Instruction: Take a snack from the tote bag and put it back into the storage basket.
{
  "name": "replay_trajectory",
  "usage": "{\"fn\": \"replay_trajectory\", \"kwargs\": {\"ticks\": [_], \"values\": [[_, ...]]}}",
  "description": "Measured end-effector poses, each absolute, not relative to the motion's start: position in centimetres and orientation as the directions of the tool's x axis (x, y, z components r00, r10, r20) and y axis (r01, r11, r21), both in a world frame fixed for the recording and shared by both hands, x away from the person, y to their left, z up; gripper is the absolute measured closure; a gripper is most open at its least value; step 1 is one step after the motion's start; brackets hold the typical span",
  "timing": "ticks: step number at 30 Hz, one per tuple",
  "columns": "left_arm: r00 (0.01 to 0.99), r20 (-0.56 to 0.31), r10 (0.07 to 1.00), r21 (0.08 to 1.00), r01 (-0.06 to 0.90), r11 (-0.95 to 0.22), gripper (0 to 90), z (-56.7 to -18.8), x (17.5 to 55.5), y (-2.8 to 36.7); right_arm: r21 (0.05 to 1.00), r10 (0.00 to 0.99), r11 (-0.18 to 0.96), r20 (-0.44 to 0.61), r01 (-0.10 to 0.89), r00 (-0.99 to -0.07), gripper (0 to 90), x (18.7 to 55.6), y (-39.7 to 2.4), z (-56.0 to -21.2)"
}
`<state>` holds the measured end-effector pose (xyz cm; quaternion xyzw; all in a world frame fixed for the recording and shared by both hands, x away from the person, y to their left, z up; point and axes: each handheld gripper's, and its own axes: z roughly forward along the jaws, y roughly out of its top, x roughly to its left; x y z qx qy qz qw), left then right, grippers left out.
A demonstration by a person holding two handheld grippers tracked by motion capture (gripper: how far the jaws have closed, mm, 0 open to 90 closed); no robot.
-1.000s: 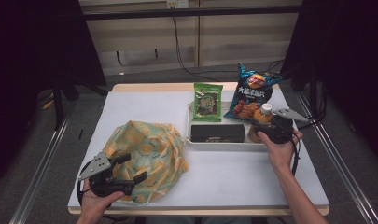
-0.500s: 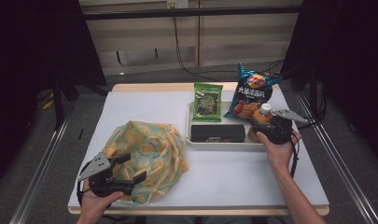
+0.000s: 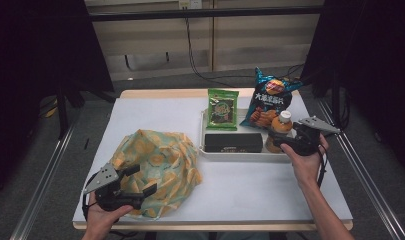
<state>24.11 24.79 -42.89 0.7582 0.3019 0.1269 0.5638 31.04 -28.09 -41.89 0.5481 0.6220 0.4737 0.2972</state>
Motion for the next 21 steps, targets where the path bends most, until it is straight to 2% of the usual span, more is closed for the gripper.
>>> {"fn": "replay_trajectory", "kwargs": {"ticks": [11, 13, 21], "values": [[0.762, -0.164, 0.626, 0.928, 0.335, -0.165, 9.6, -42.8, 24.1, 25.0, 0.923, 0.931, -0.022, 0.158, 0.383, -0.329, 0.6, 27.5, -29.1, -40.8], [0.759, -0.142, 0.635, 0.929, 0.324, -0.18, 9.7, -42.8, 24.0, 25.0, 0.924, 0.92, -0.01, 0.158, 0.382, -0.358, 0.9, 26.7, -29.3, -40.7], [0.751, -0.134, 0.647, 0.933, 0.315, -0.173, 8.6, -42.7, 23.8, 25.4, 0.9, 0.901, 0.014, 0.178, 0.437, -0.396, 3.5, 23.6, -29.6, -40.9]]}}
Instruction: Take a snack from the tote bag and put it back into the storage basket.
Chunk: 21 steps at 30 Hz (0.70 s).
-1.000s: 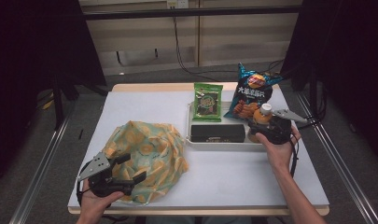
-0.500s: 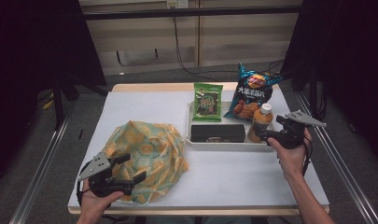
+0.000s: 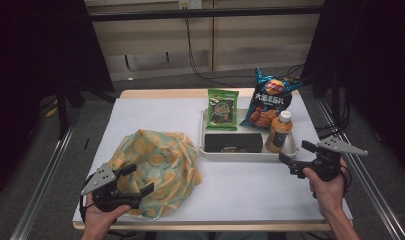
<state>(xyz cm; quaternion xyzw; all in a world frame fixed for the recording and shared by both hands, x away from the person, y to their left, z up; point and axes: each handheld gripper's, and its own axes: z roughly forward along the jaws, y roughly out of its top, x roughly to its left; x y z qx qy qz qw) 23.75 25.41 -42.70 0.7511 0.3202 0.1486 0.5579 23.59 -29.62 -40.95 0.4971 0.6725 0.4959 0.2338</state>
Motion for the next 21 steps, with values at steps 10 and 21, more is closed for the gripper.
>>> {"fn": "replay_trajectory", "kwargs": {"ticks": [10, 21], "values": [[0.757, -0.14, 0.638, 0.938, 0.308, -0.16, 8.4, -42.7, 23.7, 25.8, 0.886, 0.9, 0.033, 0.175, 0.463, -0.4, 4.6, 19.8, -30.0, -41.9], [0.755, -0.127, 0.643, 0.939, 0.3, -0.166, 8.4, -42.5, 23.6, 25.8, 0.86, 0.907, 0.03, 0.191, 0.51, -0.375, 4.4, 18.0, -30.7, -43.6]]}}
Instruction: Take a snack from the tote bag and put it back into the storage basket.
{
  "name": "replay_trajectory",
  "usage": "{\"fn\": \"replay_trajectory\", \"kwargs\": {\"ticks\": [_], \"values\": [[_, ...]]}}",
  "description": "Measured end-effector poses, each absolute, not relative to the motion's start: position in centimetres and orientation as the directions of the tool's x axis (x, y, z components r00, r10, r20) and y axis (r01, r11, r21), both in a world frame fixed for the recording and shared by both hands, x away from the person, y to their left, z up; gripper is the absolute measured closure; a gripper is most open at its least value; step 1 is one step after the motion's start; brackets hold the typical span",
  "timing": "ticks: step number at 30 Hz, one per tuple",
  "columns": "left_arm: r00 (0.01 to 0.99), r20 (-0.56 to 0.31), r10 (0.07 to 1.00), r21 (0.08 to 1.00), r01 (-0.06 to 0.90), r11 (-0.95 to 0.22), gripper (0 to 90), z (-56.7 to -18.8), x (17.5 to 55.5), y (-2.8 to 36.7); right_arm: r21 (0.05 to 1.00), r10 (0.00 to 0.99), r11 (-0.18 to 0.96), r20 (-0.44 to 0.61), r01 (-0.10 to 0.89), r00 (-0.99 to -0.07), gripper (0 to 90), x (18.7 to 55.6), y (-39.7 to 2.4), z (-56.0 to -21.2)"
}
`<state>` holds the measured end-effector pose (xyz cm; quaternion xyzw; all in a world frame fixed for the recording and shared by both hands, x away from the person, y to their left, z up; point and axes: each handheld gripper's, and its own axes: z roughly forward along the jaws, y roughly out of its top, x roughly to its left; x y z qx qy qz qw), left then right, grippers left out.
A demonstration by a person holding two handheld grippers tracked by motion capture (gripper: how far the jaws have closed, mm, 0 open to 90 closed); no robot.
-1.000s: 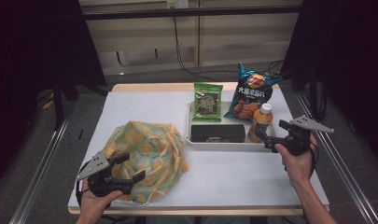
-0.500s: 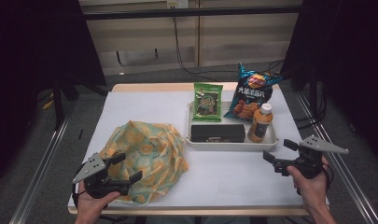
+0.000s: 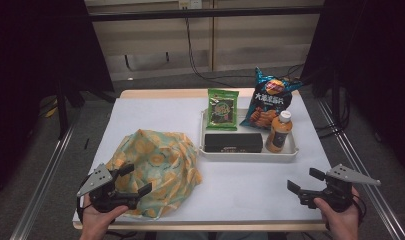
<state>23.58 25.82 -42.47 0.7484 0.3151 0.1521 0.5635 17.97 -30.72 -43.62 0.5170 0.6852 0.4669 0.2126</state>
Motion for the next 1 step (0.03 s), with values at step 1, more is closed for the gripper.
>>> {"fn": "replay_trajectory", "kwargs": {"ticks": [1], "values": [[0.756, -0.125, 0.643, 0.94, 0.298, -0.167, 8.4, -42.46, 23.58, 25.84, 0.859, 0.909, 0.034, 0.186, 0.51, -0.373, 4.4, 18.12, -30.81, -43.71]]}}
